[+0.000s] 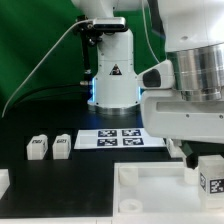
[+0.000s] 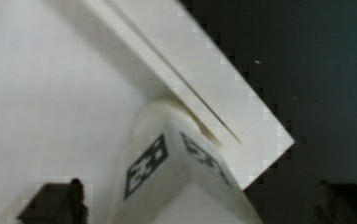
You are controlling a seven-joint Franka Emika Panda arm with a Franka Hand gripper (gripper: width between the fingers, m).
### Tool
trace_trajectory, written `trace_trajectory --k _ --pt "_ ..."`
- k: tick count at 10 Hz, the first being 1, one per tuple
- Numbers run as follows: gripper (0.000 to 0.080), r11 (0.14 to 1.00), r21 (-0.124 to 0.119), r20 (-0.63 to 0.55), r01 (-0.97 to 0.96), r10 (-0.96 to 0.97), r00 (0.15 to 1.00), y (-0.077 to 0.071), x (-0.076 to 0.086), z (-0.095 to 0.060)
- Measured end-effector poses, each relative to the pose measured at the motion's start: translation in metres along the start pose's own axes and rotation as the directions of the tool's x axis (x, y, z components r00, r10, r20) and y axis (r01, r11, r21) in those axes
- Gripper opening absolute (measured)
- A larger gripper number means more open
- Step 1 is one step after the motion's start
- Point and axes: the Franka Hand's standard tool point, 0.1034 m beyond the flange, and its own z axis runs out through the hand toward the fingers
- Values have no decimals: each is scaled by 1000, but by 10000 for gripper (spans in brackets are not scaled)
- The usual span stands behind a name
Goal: Assemble one leg
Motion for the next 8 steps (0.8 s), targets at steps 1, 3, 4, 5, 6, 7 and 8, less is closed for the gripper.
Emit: trace_trajectory --k 1,3,4,5,6,7,8 --pt "648 991 -7 0 135 -135 991 1 0 0" --pt "649 839 -59 11 542 -542 840 5 6 -3" --pt "649 750 -58 21 659 -659 752 11 11 -1" --pt "649 703 -57 24 708 -708 705 14 14 0" --pt "649 718 -57 23 694 -694 720 14 13 0" --pt "529 730 -57 22 681 -681 732 14 13 0" --pt "395 766 -58 19 640 -640 768 14 13 0"
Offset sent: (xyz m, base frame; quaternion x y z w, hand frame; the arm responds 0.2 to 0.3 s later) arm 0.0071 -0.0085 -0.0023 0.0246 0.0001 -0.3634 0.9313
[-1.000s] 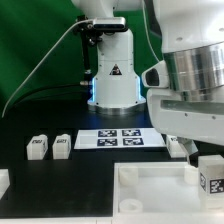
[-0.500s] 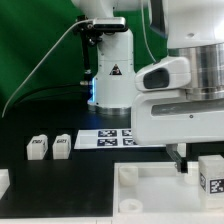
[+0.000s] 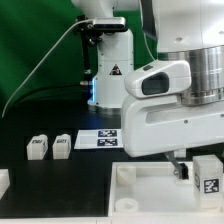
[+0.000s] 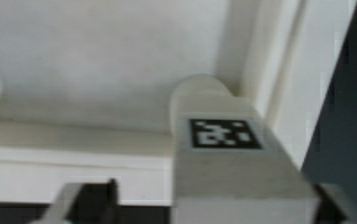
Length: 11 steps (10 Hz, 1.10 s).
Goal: Assemble one leg
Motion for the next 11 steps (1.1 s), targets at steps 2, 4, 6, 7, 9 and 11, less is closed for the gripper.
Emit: trace_trajectory --k 2,4,6,7,9,11 --pt "290 976 2 0 -220 220 976 -1 0 0" --pt "290 919 3 1 -395 395 919 -2 0 0" --pt "290 695 -3 19 -719 719 695 -11 2 1" --pt "290 492 -2 12 -870 870 492 -11 0 2" --pt "292 261 30 17 -965 965 262 -10 -3 3" --pt "292 7 16 58 -1000 998 8 -11 -3 4"
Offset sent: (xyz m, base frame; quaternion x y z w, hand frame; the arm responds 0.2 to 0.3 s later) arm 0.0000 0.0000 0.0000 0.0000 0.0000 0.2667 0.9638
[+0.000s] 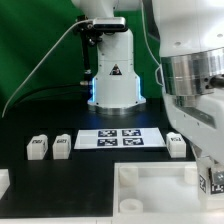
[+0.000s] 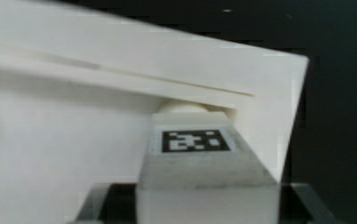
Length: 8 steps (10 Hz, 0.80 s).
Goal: Assemble one leg
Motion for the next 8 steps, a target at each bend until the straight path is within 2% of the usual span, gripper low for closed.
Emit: trace_trajectory --k 2,3,4,5,6,7,8 --pt "292 999 2 13 -53 53 998 0 0 0" --pt "365 999 2 13 -41 41 999 0 0 0" --pt "503 1000 2 13 17 -17 1000 0 0 0" --pt "503 985 9 7 174 -174 985 0 -1 0" --pt "618 950 15 7 312 -312 950 -1 -5 -1" --pt "640 897 27 -3 442 -442 897 -3 -5 -2" --pt "640 847 25 -8 531 -531 847 -3 -4 -2"
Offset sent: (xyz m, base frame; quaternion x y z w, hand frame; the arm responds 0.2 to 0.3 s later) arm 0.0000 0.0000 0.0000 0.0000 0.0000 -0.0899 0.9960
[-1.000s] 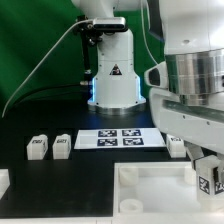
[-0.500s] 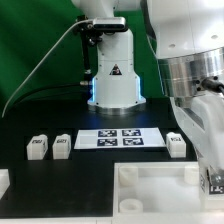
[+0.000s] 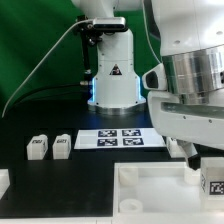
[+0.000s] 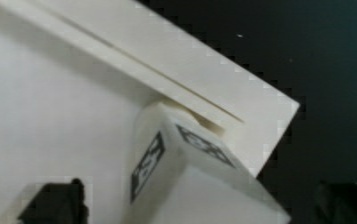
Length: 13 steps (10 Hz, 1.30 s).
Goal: Assemble one leg
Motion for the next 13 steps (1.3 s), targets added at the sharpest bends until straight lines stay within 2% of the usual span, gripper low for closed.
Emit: trace_trajectory --k 3,4,5,6,7,8,9,10,13 --pt "649 946 -10 -2 325 -325 946 1 2 1" --pt "649 834 -34 5 550 -550 835 3 2 1" --pt "649 776 -38 9 630 -630 777 3 3 1" --pt "649 793 -38 6 608 -608 794 3 3 1" --pt "534 820 -38 5 571 -571 821 3 3 1" --pt "534 841 -37 4 540 -540 842 3 3 1" --pt "386 884 -36 1 466 -466 885 2 2 1" --pt "295 917 -37 -1 397 -398 918 3 3 2" --pt "295 993 -35 -9 116 -117 993 4 3 2"
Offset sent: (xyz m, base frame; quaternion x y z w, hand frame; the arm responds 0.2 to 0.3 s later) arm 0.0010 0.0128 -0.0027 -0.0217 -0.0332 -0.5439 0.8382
